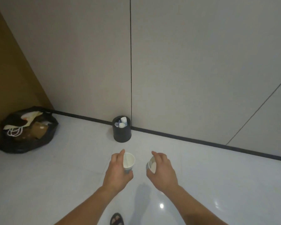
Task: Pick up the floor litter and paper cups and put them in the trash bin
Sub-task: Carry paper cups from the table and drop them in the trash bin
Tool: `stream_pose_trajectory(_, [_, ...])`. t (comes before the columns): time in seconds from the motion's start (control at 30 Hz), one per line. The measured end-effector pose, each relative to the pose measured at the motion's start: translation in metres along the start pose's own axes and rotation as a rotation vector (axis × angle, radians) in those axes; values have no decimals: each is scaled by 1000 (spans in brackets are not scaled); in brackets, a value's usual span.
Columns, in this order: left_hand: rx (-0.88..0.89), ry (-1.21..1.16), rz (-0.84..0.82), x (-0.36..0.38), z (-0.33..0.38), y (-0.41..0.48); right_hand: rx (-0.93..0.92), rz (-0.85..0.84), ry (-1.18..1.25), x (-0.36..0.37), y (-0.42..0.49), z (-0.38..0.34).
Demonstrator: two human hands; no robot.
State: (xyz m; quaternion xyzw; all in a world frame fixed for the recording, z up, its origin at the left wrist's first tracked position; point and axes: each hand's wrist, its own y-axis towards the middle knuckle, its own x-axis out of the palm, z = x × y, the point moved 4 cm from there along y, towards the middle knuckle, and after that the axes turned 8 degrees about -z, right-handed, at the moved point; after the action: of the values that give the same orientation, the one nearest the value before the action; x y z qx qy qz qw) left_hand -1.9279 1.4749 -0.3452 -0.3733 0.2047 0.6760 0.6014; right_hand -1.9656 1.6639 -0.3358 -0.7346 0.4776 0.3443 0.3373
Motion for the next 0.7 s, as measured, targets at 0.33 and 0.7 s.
stream_pose_trajectory(0.33, [36, 43, -41, -53, -20, 190, 54, -1, -2, -21, 183, -39])
stream_pose_trajectory(0.7, [-18, -15, -24, -50, -20, 378, -63, -76, -29, -31, 402, -24])
